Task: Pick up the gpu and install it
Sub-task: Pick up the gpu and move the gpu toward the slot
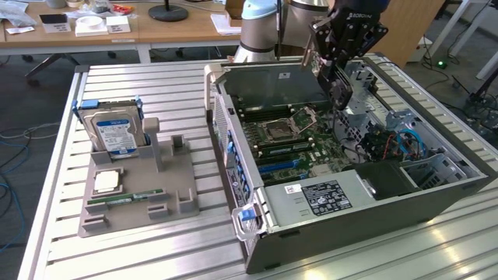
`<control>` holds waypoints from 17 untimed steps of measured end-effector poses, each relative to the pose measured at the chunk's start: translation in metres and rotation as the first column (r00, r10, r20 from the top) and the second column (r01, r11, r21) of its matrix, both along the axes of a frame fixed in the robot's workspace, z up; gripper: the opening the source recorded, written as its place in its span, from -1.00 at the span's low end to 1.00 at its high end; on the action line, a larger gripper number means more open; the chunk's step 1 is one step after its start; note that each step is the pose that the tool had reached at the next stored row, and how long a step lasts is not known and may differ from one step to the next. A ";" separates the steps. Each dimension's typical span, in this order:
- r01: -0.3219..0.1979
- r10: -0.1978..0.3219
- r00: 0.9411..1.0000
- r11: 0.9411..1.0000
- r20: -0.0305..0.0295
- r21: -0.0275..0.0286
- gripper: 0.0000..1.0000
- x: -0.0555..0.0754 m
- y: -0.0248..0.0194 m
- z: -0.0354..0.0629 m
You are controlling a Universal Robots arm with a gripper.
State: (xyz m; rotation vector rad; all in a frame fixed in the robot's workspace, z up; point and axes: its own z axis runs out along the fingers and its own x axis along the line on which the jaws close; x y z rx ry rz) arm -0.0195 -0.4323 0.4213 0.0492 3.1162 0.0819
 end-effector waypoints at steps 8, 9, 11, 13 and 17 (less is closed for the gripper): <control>0.000 0.000 1.000 1.000 0.000 0.000 -0.47 0.016 0.0000 -0.0002; 0.000 0.000 1.000 1.000 0.000 0.000 -0.47 0.018 0.0000 -0.0003; 0.000 0.000 1.000 1.000 0.000 0.000 -0.47 0.021 0.0000 -0.0003; 0.000 0.000 1.000 1.000 0.000 0.000 -0.47 0.023 0.0000 -0.0004; 0.000 0.000 1.000 1.000 0.000 0.000 -0.47 0.032 0.0001 -0.0004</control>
